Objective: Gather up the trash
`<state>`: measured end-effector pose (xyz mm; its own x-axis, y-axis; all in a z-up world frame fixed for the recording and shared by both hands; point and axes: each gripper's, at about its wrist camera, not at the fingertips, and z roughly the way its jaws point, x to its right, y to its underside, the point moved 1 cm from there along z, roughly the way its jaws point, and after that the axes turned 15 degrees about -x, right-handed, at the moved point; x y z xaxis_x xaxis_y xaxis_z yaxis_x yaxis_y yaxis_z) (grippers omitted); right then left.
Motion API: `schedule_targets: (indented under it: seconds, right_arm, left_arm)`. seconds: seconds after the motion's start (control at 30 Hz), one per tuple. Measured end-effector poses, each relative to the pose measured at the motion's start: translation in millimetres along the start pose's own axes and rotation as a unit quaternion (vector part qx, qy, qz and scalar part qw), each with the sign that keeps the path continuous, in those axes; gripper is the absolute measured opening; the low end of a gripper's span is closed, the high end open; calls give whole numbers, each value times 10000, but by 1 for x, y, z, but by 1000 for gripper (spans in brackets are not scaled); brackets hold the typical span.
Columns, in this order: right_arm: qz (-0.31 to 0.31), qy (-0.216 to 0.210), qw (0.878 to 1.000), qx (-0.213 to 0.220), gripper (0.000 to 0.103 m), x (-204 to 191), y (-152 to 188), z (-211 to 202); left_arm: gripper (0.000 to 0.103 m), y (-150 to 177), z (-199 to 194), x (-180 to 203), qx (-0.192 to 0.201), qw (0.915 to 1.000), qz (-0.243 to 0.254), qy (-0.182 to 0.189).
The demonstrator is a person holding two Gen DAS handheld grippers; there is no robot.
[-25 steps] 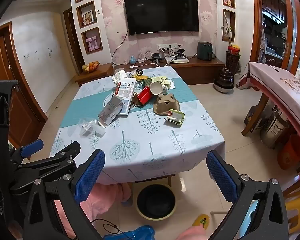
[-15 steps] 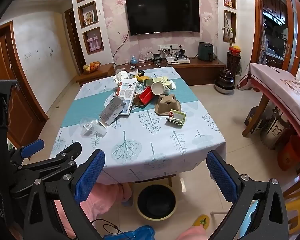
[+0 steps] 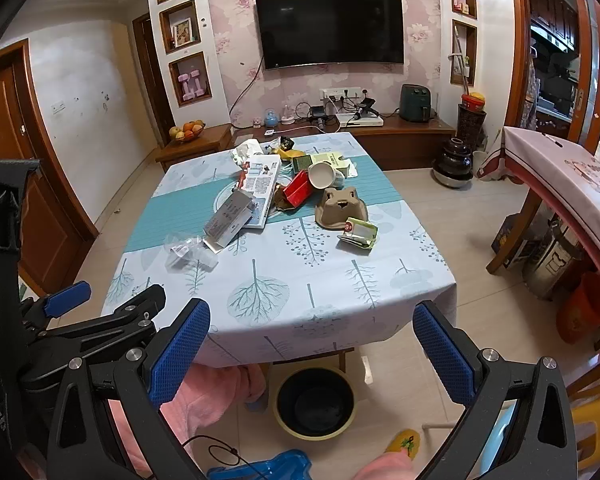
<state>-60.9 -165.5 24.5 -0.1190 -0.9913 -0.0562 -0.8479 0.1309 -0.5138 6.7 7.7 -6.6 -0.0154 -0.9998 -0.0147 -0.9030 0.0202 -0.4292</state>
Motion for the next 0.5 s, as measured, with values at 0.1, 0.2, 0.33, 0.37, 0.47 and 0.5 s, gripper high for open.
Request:
schedule_targets:
  seconds: [0.1,0.2,0.33,0.37,0.47,0.5]
  right_arm:
    - [3,2,10000,-4,103,0,0,0]
    - [0,10,10000,-1,103,-1,0,0]
    - [-1,-3,10000,-5,103,-1,-1,1]
    - [-4,-2,10000,-9,103,-1,-1,2]
    - [-10,9,10000,-14,103,-1,-2,3]
    - [-7,1,10000,-7,103,-1,-2,4]
  left_arm:
    - [91,1,1,0,10,10000,12,13]
    - [91,0,1,0,9,10000,0,5]
    - [90,0,1,-1,14,10000,-21,4]
    - [90,0,1,0,13,10000,-12,5]
    - [90,1,0,-1,3,10000,-29,-6]
    - [90,1,0,-1,-9,10000,-36,2]
